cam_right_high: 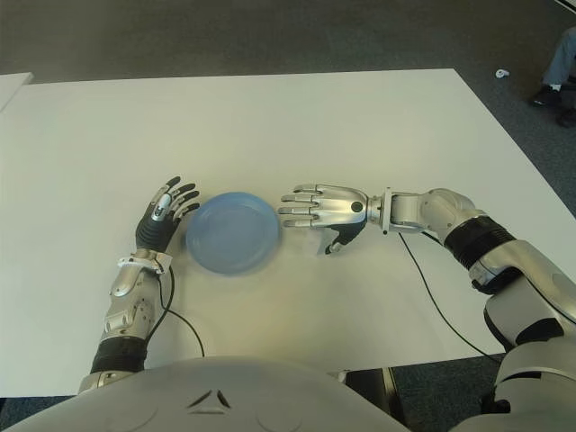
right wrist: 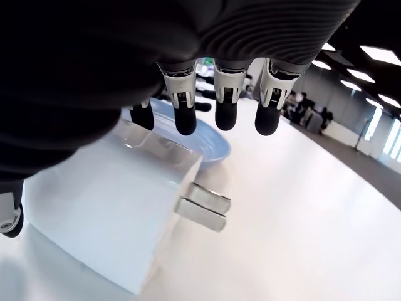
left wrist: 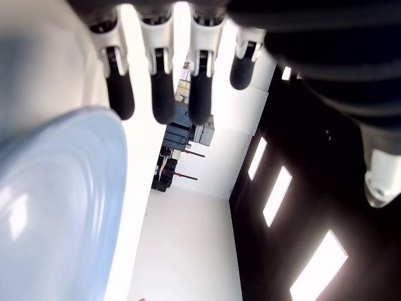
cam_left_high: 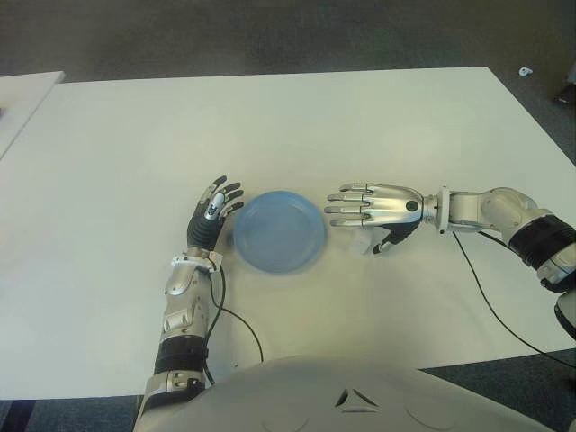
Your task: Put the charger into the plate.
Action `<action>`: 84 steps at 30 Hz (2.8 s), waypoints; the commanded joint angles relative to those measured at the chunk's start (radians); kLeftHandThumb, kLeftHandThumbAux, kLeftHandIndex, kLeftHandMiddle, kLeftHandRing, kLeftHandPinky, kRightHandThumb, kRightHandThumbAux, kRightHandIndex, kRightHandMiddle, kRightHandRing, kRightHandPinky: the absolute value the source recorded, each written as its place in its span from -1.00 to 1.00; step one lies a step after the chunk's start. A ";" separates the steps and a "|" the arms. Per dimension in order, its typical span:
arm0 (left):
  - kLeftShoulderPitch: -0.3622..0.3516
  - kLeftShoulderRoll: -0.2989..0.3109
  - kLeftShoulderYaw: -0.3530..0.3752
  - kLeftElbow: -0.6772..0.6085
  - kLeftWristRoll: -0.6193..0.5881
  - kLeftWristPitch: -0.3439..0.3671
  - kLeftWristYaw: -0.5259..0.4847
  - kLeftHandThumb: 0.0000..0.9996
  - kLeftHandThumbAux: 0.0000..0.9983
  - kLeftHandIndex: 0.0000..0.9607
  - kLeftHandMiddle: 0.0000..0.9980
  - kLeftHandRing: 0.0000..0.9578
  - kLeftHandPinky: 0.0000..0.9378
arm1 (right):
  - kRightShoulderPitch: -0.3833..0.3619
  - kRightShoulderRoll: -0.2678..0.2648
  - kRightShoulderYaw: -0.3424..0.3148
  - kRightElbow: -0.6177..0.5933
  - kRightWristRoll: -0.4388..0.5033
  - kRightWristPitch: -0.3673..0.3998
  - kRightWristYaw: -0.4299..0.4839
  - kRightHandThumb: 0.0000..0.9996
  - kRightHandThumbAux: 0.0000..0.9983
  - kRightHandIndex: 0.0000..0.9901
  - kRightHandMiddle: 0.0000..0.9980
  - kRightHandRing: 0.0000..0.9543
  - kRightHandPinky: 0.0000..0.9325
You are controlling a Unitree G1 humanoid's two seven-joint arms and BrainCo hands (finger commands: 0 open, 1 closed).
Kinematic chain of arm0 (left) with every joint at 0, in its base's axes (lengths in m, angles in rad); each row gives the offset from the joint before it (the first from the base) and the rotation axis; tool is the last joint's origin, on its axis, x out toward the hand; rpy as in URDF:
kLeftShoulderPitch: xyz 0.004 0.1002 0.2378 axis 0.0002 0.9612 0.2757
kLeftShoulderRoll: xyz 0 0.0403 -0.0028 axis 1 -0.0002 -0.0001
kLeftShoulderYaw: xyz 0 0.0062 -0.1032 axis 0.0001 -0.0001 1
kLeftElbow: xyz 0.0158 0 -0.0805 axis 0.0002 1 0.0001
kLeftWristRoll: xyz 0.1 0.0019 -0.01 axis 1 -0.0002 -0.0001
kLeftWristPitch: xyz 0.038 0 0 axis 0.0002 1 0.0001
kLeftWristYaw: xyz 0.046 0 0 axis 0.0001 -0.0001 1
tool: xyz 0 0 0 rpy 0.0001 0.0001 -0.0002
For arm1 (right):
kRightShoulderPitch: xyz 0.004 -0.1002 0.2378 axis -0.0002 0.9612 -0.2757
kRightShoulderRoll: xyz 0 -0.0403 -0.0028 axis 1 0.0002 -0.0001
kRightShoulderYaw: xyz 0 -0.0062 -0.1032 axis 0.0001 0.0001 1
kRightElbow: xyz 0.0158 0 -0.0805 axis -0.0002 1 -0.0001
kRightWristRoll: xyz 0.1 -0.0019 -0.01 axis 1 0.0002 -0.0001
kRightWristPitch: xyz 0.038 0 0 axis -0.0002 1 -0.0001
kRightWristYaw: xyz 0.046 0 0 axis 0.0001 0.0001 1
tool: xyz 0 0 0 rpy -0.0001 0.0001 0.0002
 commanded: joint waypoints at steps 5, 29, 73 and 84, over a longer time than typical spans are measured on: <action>-0.001 0.008 -0.009 0.015 0.019 0.016 0.011 -1.00 -0.04 -0.69 -0.49 -0.46 -0.41 | 0.041 -0.007 -0.037 -0.035 0.059 -0.052 0.120 -0.42 -0.16 -1.00 -1.00 -1.00 -1.00; 0.000 0.001 -0.008 0.015 0.024 0.006 0.013 -1.00 -0.03 -0.69 -0.49 -0.46 -0.42 | 0.145 0.041 -0.156 -0.065 0.225 -0.111 0.328 0.15 0.29 -0.44 -0.23 -0.19 -0.10; 0.019 0.002 0.001 -0.064 -0.004 0.063 0.023 -1.00 0.05 -0.63 -0.46 -0.43 -0.40 | 0.195 0.196 -0.167 0.129 0.153 0.056 0.095 0.71 0.35 -0.18 0.11 0.80 0.85; 0.026 0.010 0.003 -0.086 -0.007 0.084 0.025 -1.00 0.06 -0.63 -0.47 -0.44 -0.41 | 0.208 0.234 -0.181 0.177 0.241 0.069 0.146 0.71 0.36 -0.19 0.10 0.83 0.87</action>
